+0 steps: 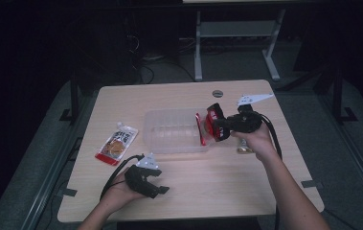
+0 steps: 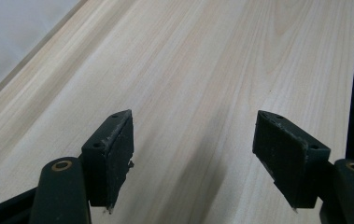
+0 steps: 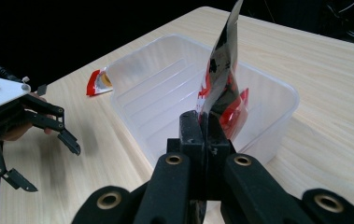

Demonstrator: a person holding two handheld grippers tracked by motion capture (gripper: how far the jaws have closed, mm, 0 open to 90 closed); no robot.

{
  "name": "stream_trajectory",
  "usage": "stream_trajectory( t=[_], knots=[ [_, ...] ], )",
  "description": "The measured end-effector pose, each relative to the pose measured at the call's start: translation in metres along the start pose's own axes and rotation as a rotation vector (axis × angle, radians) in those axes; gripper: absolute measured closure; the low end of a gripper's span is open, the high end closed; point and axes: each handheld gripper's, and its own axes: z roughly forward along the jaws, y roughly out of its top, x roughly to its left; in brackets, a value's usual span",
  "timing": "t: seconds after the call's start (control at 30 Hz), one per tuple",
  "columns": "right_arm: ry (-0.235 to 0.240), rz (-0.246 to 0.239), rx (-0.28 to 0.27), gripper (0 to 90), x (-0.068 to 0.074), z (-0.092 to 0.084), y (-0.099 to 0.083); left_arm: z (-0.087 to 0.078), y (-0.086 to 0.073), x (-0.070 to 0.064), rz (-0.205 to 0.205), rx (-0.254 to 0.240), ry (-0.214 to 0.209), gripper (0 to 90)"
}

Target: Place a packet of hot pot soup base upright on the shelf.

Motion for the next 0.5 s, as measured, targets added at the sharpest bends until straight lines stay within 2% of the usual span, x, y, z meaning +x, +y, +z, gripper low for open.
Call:
stream_trajectory(
  t=[0.5],
  knots=[
    [-0.007, 0.014, 0.016, 89.9, -0.003, 0.015, -0.002, 0.002, 0.0, -0.001, -0.003, 0.008, -0.011, 28.8]
  ],
)
